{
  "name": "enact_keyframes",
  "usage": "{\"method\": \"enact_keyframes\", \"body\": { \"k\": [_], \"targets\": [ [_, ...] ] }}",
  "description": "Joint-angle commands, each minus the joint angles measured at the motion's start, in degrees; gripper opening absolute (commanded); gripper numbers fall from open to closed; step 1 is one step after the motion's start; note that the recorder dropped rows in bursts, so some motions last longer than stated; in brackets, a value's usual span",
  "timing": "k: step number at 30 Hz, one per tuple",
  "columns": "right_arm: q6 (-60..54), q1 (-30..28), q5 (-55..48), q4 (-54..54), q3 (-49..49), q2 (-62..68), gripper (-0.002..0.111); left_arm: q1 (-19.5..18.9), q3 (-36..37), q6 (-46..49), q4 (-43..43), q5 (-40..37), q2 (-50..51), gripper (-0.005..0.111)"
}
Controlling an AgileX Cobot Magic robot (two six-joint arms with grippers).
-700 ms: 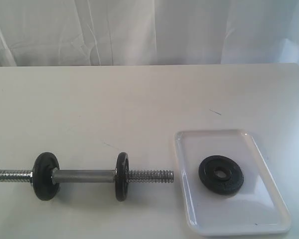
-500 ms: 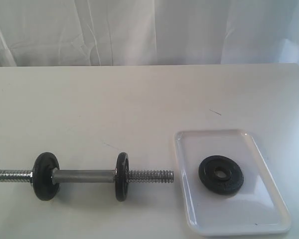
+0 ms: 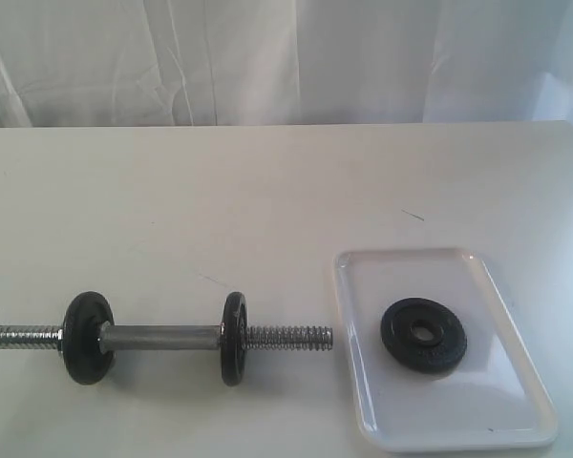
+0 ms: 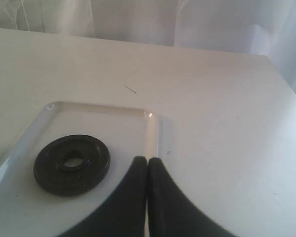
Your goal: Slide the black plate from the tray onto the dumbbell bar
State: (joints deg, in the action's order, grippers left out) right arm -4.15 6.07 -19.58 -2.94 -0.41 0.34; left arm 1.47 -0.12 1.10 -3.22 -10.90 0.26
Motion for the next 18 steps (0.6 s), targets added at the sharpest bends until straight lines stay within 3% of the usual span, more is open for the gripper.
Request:
{"method": "enact_keyframes", "body": {
  "k": [1,6,10,15,18],
  "targets": [
    [0.1,0.2,0.3,-0.1,0.4,-0.3,0.000,-0.1,0.1,0.4,-0.1,6.2,-0.3,0.000],
    [0.1,0.2,0.3,-0.1,0.4,-0.3,0.000,-0.1,0.1,0.4,-0.1,11.3,-0.3,0.000],
    [0.1,0.2,0.3,-0.1,0.4,-0.3,0.000,-0.1,0.1,0.4,-0.1,21.9,-0.3,0.000],
    [0.1,0.2,0.3,-0.1,0.4,-0.3,0.000,-0.1,0.1,-0.2,-0.1,42.1,-0.3,0.000],
    [0.1,0.2,0.3,-0.1,0.4,-0.3,0.000,-0.1,0.1,-10.1,0.0,45.8,-0.3,0.000]
  ]
}}
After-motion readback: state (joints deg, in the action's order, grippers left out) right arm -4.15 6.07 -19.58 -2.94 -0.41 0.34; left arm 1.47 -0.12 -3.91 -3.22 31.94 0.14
